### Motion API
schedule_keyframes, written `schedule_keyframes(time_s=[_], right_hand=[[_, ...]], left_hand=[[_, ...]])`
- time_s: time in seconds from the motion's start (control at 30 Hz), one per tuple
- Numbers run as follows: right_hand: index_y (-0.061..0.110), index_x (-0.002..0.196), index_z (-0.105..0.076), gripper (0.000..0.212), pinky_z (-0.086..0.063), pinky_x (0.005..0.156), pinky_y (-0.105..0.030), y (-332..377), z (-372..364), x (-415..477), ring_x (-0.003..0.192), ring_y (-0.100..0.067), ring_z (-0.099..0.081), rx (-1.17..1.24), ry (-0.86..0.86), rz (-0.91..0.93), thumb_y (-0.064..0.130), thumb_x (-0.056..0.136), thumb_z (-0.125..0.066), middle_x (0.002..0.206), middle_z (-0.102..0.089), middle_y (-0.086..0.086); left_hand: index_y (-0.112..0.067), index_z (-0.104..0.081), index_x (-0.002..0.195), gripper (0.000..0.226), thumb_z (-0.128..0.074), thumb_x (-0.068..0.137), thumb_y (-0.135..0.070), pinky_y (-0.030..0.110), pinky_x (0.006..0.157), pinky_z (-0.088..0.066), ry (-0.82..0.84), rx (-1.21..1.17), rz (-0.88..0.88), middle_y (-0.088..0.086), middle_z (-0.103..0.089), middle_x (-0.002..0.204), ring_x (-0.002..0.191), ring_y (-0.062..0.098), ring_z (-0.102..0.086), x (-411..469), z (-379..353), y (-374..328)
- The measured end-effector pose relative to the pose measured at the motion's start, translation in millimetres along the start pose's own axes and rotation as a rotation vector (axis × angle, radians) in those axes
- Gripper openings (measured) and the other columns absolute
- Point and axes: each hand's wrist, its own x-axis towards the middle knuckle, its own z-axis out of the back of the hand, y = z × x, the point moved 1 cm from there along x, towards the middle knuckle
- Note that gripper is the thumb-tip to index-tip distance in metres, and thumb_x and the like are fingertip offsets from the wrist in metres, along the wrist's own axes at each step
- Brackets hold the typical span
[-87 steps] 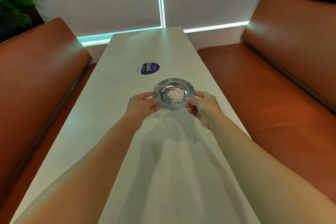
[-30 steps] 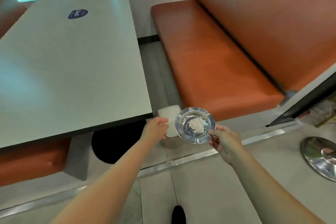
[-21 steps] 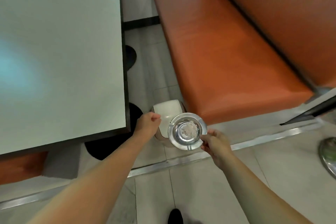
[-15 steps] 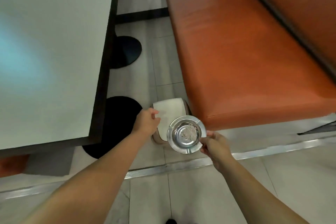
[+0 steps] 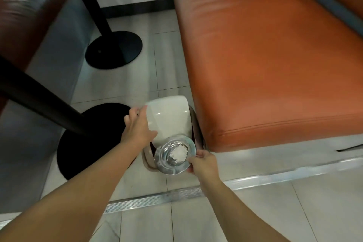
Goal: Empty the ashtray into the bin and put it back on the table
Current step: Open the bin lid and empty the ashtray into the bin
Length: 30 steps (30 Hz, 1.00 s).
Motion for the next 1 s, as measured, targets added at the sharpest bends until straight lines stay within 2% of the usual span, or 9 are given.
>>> schedule_keyframes(time_s=[0.13,0.23,0.37,0.43,0.5,0.57,0.77,0.9,1.0], right_hand=[[-0.004,0.103,-0.061,0.025,-0.041,0.038,-0.016,-5,-7,16,0.046,-0.014,-0.049,-0.068,-0.035,0.021,-0.003,0.079,-0.054,0.061,-0.053,-0.003],[0.001,0.105,-0.059,0.025,-0.043,0.041,-0.018,-4,-14,27,0.047,-0.013,-0.052,-0.110,-0.032,0.041,-0.001,0.081,-0.054,0.064,-0.055,-0.002],[0.003,0.106,-0.058,0.026,-0.058,0.070,-0.036,-6,-25,39,0.059,-0.015,-0.059,-0.196,-0.037,0.092,0.000,0.081,-0.053,0.071,-0.059,-0.003],[0.004,0.106,-0.057,0.025,-0.054,0.085,-0.045,-7,-30,43,0.083,-0.026,-0.065,-0.323,-0.067,0.152,0.004,0.081,-0.053,0.089,-0.065,-0.012],[0.007,0.104,-0.057,0.022,-0.052,0.090,-0.041,-8,-36,48,0.099,-0.031,-0.062,-0.424,-0.084,0.205,0.006,0.082,-0.052,0.103,-0.066,-0.016],[0.012,0.101,-0.054,0.018,-0.050,0.082,-0.032,-7,-42,51,0.095,-0.030,-0.064,-0.520,-0.068,0.244,0.009,0.083,-0.049,0.103,-0.067,-0.013],[0.007,0.106,-0.050,0.024,-0.041,0.073,-0.036,-9,-55,62,0.098,-0.033,-0.054,-1.121,0.089,0.584,0.000,0.084,-0.044,0.113,-0.054,-0.015],[0.008,0.110,-0.053,0.026,-0.042,0.086,-0.044,-15,-56,69,0.107,-0.034,-0.047,-1.321,0.129,0.760,0.003,0.087,-0.042,0.117,-0.050,-0.016],[0.009,0.118,-0.053,0.034,-0.041,0.091,-0.042,-26,-56,70,0.112,-0.034,-0.050,-1.587,0.244,0.694,0.003,0.085,-0.046,0.121,-0.056,-0.014]], left_hand=[[-0.025,-0.019,0.141,0.088,-0.071,0.070,-0.022,0.043,0.099,-0.038,-0.002,0.028,-0.048,0.005,-0.019,0.147,0.127,0.029,-0.024,10,-7,-3],[-0.028,-0.019,0.141,0.085,-0.068,0.072,-0.021,0.044,0.095,-0.040,-0.049,-0.008,-0.066,0.006,-0.028,0.142,0.127,0.028,-0.027,16,-6,-3],[-0.030,-0.022,0.140,0.083,-0.068,0.071,-0.019,0.047,0.096,-0.039,-0.082,-0.102,-0.111,0.009,-0.037,0.135,0.127,0.028,-0.031,19,-8,4],[-0.030,-0.023,0.140,0.085,-0.069,0.071,-0.017,0.046,0.099,-0.037,-0.084,-0.163,-0.151,0.008,-0.038,0.135,0.128,0.027,-0.032,18,-9,9],[-0.030,-0.024,0.140,0.085,-0.070,0.070,-0.015,0.044,0.101,-0.035,-0.094,-0.218,-0.198,0.008,-0.038,0.137,0.129,0.027,-0.034,17,-11,13],[-0.030,-0.023,0.140,0.085,-0.070,0.071,-0.013,0.042,0.102,-0.035,-0.109,-0.247,-0.241,0.006,-0.038,0.139,0.128,0.025,-0.036,15,-12,17],[-0.030,-0.020,0.142,0.082,-0.067,0.076,-0.016,0.035,0.101,-0.036,-0.123,-0.229,-0.328,0.004,-0.037,0.138,0.125,0.021,-0.037,12,-18,28],[-0.031,-0.018,0.143,0.083,-0.066,0.077,-0.016,0.035,0.101,-0.037,-0.127,-0.191,-0.348,0.003,-0.037,0.136,0.123,0.020,-0.037,15,-20,32],[-0.030,-0.018,0.143,0.084,-0.067,0.076,-0.014,0.037,0.102,-0.037,-0.127,-0.193,-0.355,0.003,-0.037,0.135,0.123,0.020,-0.038,15,-20,32]])
